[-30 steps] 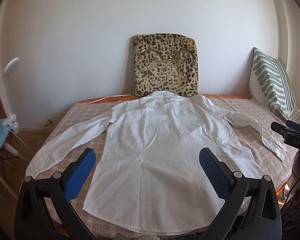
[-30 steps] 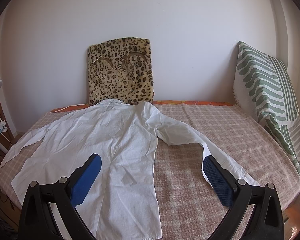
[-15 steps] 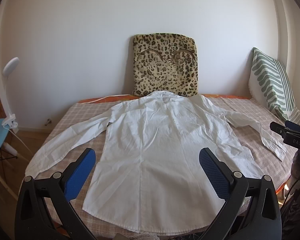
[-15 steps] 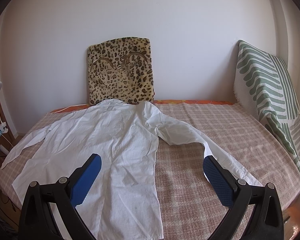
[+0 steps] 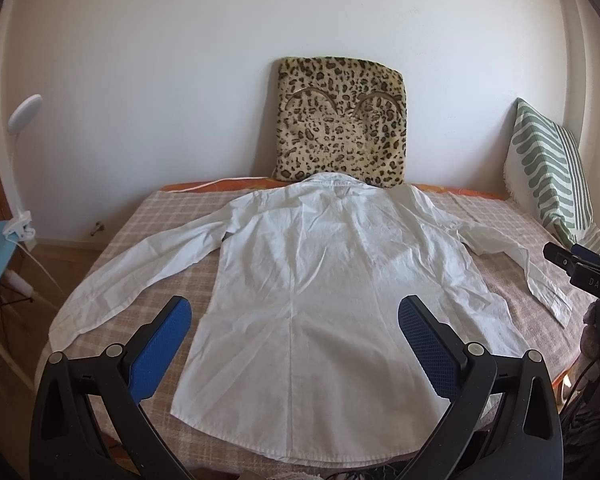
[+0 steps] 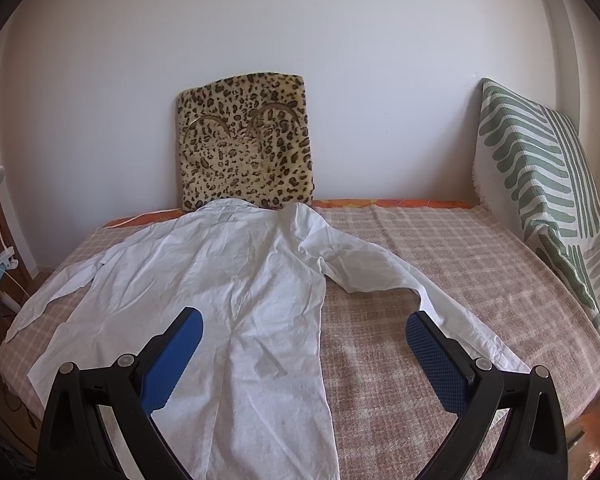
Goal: Fold small clothes
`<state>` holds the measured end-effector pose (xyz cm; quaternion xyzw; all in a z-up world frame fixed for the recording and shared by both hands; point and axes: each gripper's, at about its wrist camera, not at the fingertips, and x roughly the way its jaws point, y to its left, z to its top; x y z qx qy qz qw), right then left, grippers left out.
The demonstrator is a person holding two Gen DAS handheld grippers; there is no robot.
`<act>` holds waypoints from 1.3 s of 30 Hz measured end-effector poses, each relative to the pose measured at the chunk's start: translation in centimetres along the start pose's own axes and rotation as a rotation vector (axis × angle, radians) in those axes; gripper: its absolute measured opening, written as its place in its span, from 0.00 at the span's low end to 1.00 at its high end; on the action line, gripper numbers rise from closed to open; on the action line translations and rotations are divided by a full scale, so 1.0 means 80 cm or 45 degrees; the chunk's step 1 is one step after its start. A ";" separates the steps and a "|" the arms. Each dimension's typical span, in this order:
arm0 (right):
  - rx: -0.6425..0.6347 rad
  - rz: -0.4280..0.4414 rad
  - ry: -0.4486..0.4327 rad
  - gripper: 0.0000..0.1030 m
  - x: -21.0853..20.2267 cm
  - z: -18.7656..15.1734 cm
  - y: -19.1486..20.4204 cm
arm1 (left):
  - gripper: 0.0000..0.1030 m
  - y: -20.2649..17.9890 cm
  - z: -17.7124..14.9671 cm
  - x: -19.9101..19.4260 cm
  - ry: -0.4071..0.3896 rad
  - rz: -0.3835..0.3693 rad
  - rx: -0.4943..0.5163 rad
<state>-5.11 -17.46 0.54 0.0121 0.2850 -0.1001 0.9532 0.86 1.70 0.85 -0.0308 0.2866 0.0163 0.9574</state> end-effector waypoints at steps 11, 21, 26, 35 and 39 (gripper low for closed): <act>-0.022 0.056 0.014 1.00 0.005 0.020 0.024 | 0.99 0.056 -0.013 0.012 0.002 0.009 -0.066; -0.104 0.152 -0.018 0.99 0.026 0.049 0.073 | 0.79 0.160 -0.013 0.020 0.035 0.130 -0.196; -0.204 0.255 -0.019 0.99 0.042 0.072 0.120 | 0.64 0.234 -0.021 0.027 0.077 0.183 -0.368; -0.384 0.442 0.072 0.99 0.091 0.107 0.225 | 0.52 0.362 -0.038 0.041 0.134 0.222 -0.704; -0.392 0.564 0.203 0.98 0.129 0.121 0.264 | 0.52 0.409 -0.047 0.061 0.187 0.181 -0.843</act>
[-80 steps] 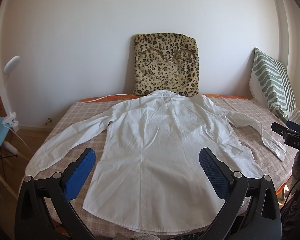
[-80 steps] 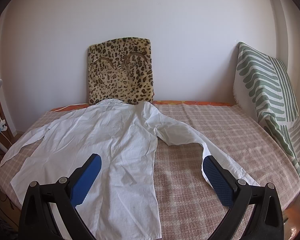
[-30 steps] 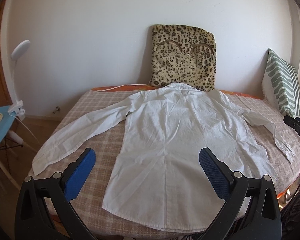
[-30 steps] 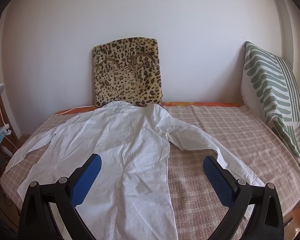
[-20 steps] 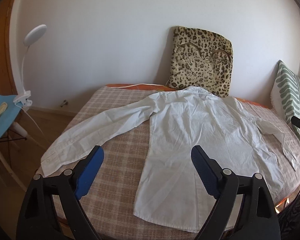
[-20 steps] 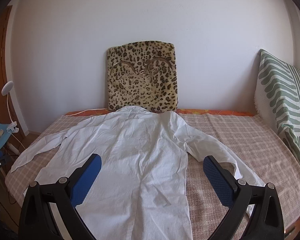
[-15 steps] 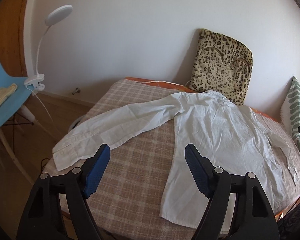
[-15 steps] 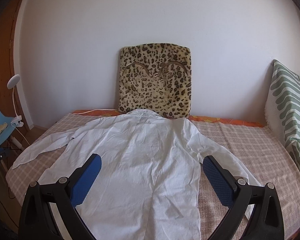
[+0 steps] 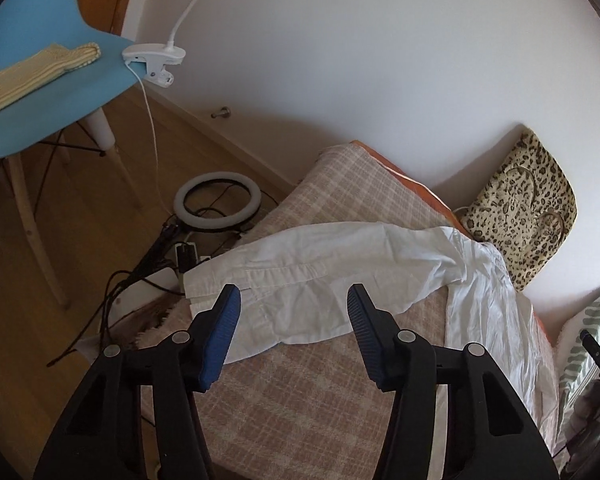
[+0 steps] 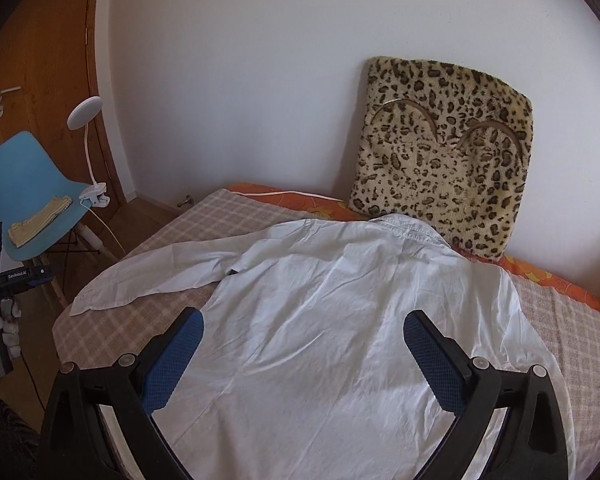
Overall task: Fold small clothes
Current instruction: 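Move the left gripper to the shirt's side edge and grasp it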
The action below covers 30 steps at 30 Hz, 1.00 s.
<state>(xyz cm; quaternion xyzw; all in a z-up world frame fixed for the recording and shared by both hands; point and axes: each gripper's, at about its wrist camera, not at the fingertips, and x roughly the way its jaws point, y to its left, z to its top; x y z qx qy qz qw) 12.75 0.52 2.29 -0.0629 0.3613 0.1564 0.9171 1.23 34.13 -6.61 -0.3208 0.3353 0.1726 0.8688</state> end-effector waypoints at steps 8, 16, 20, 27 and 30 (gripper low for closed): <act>0.065 0.146 0.163 0.94 0.088 0.047 0.027 | 0.52 0.071 0.011 0.060 0.211 -0.086 -0.320; 0.017 0.192 0.270 0.85 0.159 0.066 0.072 | 0.55 0.095 0.020 0.099 0.290 -0.045 -0.365; -0.008 0.212 0.316 0.77 0.187 0.074 0.082 | 0.55 0.100 0.021 0.118 0.338 -0.068 -0.387; 0.047 0.183 0.376 0.76 0.237 0.095 0.075 | 0.61 0.112 0.015 0.142 0.396 -0.116 -0.476; 0.065 0.171 0.406 0.76 0.259 0.101 0.072 | 0.61 0.115 0.015 0.142 0.380 -0.143 -0.503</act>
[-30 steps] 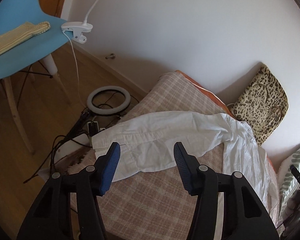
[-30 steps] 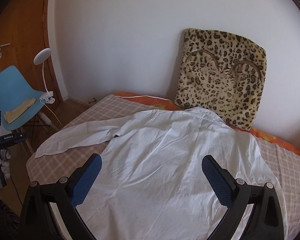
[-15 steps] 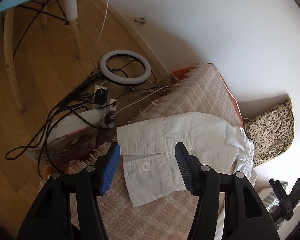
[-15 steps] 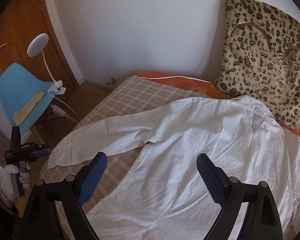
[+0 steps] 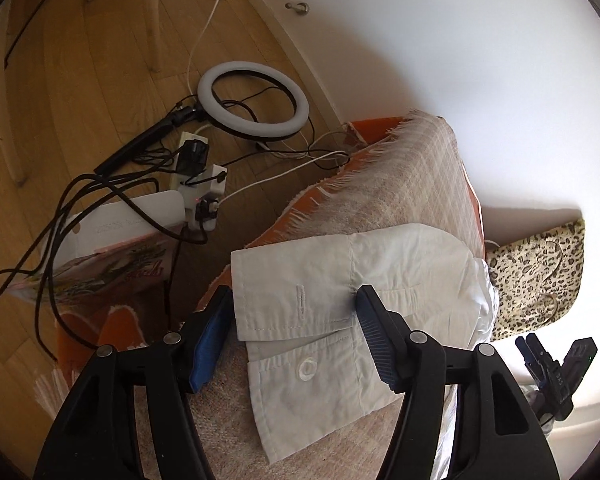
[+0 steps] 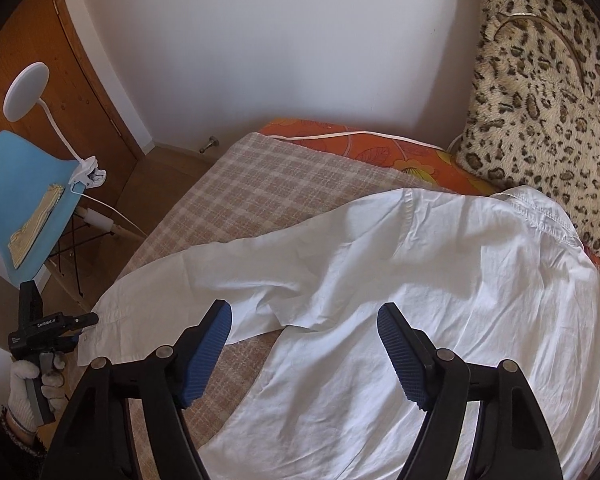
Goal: Fold small clothes
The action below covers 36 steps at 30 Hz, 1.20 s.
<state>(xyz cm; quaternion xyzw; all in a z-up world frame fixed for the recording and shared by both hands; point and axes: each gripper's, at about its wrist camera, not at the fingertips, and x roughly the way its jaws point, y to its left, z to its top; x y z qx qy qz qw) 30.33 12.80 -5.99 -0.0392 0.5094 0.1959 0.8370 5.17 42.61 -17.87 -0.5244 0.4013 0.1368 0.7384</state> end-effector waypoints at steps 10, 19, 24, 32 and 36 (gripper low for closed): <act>0.122 0.024 0.146 0.76 0.083 0.011 -0.019 | 0.10 -0.036 -0.005 -0.026 -0.200 -0.004 0.211; 0.102 -0.024 0.182 0.76 0.104 0.006 -0.024 | 0.05 -0.107 -0.054 -0.061 -0.348 -0.018 0.609; 0.093 -0.004 0.177 0.79 0.097 0.031 -0.024 | 0.04 -0.155 -0.103 -0.077 -0.328 -0.136 0.786; 0.091 0.044 0.246 0.79 0.131 0.078 -0.002 | 0.04 -0.217 -0.215 -0.082 -0.238 -0.275 1.146; 0.073 -0.004 0.314 0.78 0.161 0.084 0.010 | 0.04 -0.225 -0.259 -0.067 -0.109 -0.303 1.247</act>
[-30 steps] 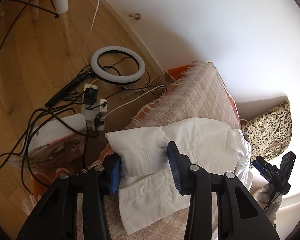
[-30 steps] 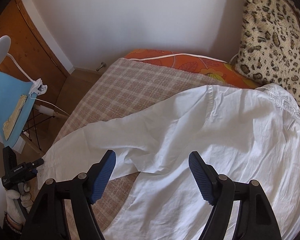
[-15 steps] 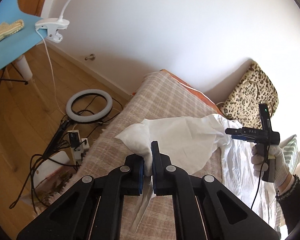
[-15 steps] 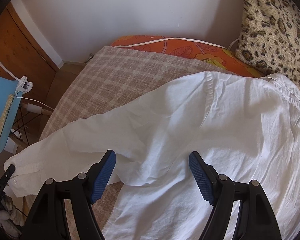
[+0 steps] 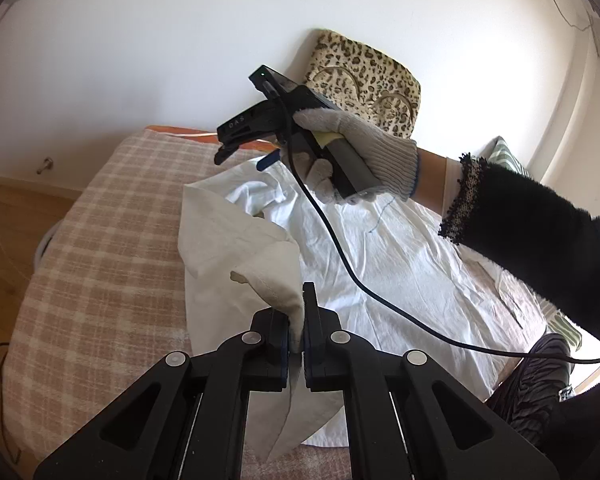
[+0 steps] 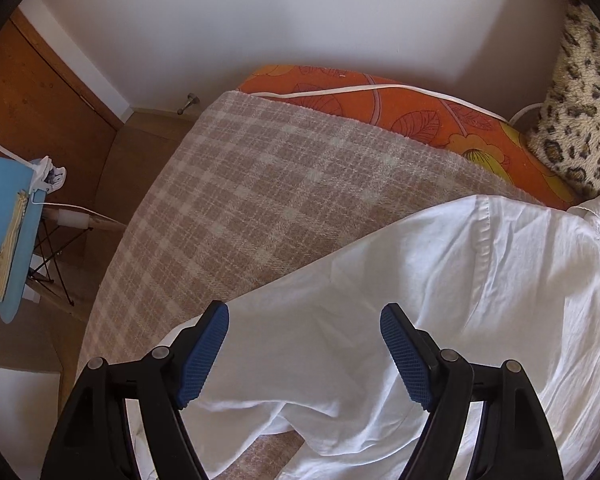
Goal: Fold small clothes
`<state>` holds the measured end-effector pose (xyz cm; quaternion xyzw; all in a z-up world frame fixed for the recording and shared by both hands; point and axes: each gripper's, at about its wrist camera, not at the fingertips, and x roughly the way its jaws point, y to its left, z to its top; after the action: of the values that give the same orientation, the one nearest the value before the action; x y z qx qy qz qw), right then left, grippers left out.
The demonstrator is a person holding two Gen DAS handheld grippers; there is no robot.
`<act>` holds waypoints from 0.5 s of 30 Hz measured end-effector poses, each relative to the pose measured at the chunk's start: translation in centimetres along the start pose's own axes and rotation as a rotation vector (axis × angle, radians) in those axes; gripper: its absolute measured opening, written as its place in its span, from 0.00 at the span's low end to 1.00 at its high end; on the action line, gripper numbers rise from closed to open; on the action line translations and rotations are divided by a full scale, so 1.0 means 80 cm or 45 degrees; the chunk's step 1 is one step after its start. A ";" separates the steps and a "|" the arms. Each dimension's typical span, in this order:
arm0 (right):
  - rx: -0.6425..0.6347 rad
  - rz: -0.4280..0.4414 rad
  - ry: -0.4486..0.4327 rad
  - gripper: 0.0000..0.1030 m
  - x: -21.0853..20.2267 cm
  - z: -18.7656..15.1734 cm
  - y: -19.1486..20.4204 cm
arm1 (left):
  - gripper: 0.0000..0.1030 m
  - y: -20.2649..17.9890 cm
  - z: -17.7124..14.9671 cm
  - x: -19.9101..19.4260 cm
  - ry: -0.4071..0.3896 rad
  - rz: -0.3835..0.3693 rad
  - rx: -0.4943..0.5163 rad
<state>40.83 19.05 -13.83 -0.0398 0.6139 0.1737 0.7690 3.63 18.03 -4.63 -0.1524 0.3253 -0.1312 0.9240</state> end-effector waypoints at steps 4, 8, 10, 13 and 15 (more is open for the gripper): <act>-0.024 -0.035 0.071 0.76 0.025 0.005 0.017 | 0.04 -0.027 -0.019 0.008 0.073 -0.078 0.041; -0.067 -0.106 0.110 0.72 0.039 0.005 0.030 | 0.03 -0.057 -0.032 0.006 0.100 -0.111 0.131; -0.083 -0.138 0.128 0.62 0.041 0.005 0.032 | 0.03 -0.066 -0.033 0.001 0.094 -0.093 0.168; -0.073 -0.153 0.144 0.42 0.037 0.005 0.027 | 0.03 -0.063 -0.034 -0.005 0.089 -0.094 0.154; -0.056 -0.131 0.147 0.27 0.028 0.003 0.019 | 0.03 -0.063 -0.035 -0.007 0.087 -0.092 0.152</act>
<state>40.98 21.00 -15.68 -0.0982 0.6503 0.1447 0.7393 0.68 13.07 -4.55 -0.1042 0.3424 -0.1887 0.9145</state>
